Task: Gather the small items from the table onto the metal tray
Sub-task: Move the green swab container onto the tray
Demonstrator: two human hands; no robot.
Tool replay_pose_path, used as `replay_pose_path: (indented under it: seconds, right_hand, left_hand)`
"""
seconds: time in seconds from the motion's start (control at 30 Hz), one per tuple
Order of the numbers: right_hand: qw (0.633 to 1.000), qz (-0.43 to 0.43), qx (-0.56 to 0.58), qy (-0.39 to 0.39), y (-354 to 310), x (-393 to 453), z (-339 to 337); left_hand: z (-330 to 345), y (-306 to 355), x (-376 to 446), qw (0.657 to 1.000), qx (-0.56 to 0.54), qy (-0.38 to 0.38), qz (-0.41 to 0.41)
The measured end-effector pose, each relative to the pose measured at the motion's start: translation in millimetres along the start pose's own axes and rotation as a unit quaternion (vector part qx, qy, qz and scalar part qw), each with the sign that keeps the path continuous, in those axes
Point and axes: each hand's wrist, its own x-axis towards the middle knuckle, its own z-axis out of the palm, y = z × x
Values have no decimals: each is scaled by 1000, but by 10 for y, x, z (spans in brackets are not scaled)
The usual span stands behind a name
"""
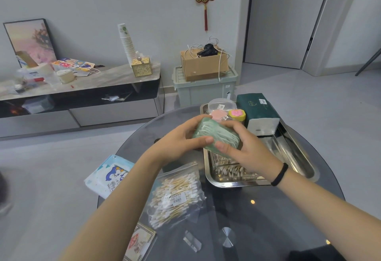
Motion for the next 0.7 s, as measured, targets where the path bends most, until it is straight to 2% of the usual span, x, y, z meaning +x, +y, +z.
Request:
replay_pose_path:
  seconds: [0.1,0.3,0.43,0.7]
  right_hand:
    - [1000,0,12,-9,-5,-28,9]
    - [996,37,79,-2,5,-46,-43]
    - [992,81,97,6,35,-49,-85]
    - [988,70,136,10,17,-96,-136]
  left_hand:
    - [45,-3,-9,1000,-14,-24,-4]
    - [179,-75,32,998,-48,-28,-9]
    - [223,-84,72,999,-49,11,-17]
    - [337,-65,75,996,-78,30,-30]
